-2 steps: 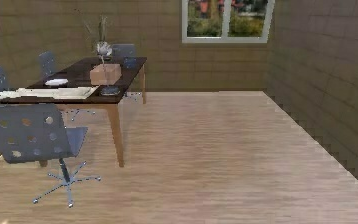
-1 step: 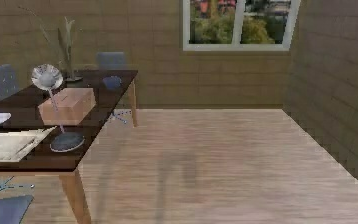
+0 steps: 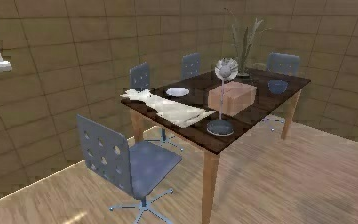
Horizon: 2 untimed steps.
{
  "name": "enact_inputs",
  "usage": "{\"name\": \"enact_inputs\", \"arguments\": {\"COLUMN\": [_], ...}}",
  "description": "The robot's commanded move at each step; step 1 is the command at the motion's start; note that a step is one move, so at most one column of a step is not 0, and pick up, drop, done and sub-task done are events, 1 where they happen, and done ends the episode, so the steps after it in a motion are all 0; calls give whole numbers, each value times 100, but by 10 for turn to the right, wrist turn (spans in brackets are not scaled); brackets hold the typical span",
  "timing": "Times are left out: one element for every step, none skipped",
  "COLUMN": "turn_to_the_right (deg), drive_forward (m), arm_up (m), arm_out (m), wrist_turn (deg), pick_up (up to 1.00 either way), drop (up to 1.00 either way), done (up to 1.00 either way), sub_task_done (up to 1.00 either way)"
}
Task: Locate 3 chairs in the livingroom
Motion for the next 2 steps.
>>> {"name": "enact_inputs", "arguments": {"turn_to_the_right": [-120,0], "drive_forward": [0,0], "arm_up": [0,0], "arm_out": [0,0], "wrist_turn": [0,0], "pick_up": [0,0], "drop": [0,0], "done": [0,0], "sub_task_done": [0,100]}}
